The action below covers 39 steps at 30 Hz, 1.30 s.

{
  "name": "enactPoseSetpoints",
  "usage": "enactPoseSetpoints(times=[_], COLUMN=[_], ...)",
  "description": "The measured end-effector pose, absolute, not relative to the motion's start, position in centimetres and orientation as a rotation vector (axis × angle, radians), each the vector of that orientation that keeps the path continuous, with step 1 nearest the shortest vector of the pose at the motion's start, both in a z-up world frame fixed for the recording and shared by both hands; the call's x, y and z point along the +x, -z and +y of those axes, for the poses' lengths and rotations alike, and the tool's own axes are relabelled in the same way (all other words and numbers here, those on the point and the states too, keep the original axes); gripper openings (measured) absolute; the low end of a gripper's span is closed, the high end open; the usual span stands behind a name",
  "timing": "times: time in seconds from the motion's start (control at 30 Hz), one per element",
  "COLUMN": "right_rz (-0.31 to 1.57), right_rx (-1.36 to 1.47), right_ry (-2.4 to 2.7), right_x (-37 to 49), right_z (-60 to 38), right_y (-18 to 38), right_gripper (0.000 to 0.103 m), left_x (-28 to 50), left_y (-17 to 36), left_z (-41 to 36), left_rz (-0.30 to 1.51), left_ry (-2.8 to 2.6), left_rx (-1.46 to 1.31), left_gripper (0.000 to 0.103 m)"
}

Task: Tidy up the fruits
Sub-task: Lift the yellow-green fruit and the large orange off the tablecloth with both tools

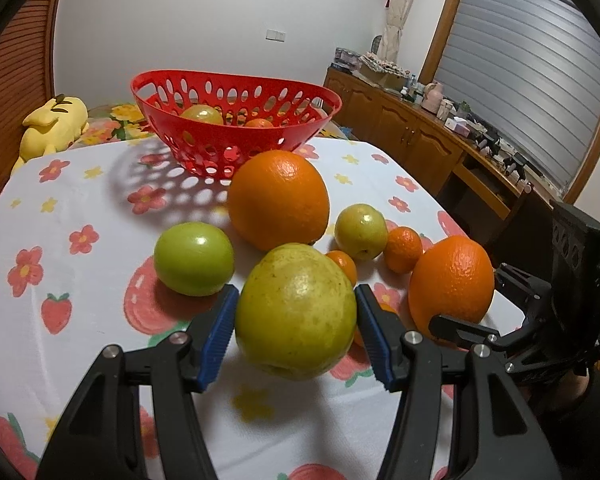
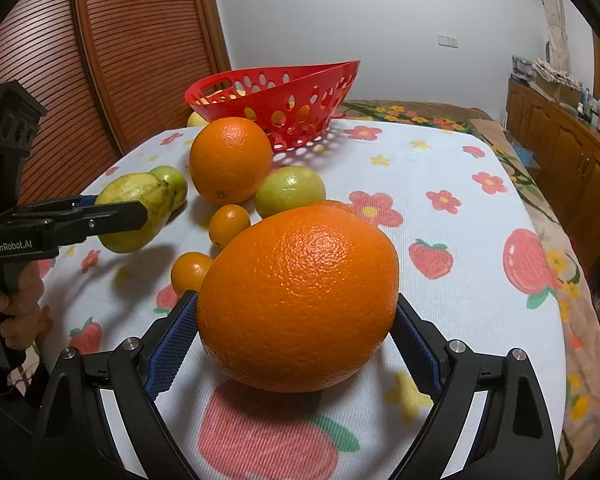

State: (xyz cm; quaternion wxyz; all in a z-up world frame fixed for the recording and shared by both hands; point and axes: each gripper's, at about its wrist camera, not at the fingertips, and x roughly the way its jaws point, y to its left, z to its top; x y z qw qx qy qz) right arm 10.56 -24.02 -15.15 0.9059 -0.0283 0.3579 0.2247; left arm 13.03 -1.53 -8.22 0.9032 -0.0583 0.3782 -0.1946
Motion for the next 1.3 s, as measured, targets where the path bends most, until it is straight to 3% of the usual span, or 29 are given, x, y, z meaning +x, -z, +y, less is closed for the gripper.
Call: enactPoseSetpoints(times=[0.6,1.3], right_rz=[0.745,0.658], right_rx=[-0.036,-0.062], right_ry=[-0.474,-0.518], right_x=[10.6,11.5], right_z=[-24.5,-23.2], right_y=[14.5,9.5], right_gripper=[0.092,0.090], left_x=[12.5,13.0], left_y=[6.6,3.3], left_z=[-0.7,1.1], left_rz=[0.737,0.660], left_ry=[0.391,0.368], left_rx=[-0.138,-0.143], left_gripper=[0.058,0.058])
